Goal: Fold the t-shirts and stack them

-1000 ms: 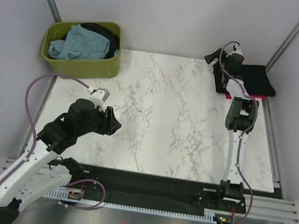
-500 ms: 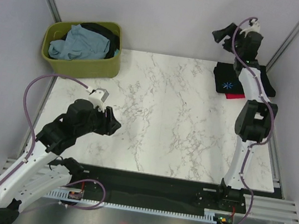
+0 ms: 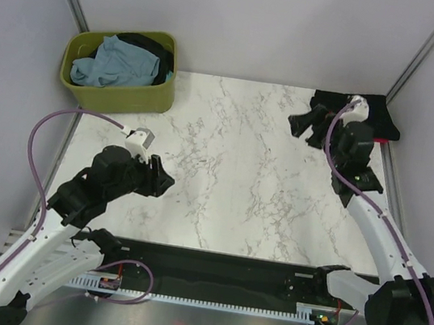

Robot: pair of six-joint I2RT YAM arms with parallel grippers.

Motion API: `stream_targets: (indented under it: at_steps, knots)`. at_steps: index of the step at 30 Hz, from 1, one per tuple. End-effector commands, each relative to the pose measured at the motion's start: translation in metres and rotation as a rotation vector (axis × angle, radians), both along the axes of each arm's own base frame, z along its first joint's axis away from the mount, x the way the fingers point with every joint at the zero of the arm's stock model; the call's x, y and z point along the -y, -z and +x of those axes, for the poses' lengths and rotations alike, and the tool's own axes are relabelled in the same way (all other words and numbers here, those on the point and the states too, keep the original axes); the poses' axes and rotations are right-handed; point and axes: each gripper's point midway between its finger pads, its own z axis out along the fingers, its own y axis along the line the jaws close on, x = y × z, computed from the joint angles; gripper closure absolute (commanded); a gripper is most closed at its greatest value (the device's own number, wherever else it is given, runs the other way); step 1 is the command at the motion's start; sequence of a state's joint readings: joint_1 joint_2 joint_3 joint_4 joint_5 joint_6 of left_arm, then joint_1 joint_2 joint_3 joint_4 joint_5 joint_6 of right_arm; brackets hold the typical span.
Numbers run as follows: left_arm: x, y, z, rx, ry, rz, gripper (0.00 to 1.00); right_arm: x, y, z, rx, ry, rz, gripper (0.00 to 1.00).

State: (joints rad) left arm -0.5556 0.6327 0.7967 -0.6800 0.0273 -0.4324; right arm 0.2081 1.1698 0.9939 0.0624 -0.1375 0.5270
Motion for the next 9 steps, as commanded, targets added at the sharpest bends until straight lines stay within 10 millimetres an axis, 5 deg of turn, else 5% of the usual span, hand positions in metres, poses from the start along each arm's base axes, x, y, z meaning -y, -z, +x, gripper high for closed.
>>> stream_targets:
  at_steps: [1,3,9]
  knots:
    - [0.000,-0.010,0.003,0.034,0.007,0.000,0.44,0.026,0.084,-0.030,-0.234,0.102,-0.073,0.02]
    - [0.001,-0.009,0.003,0.028,0.013,0.002,0.44,0.025,0.117,-0.049,-0.313,0.075,-0.083,0.02]
    - [-0.004,-0.005,0.007,0.028,-0.016,0.020,0.43,-0.001,0.157,-0.095,-0.334,-0.035,-0.081,0.02]
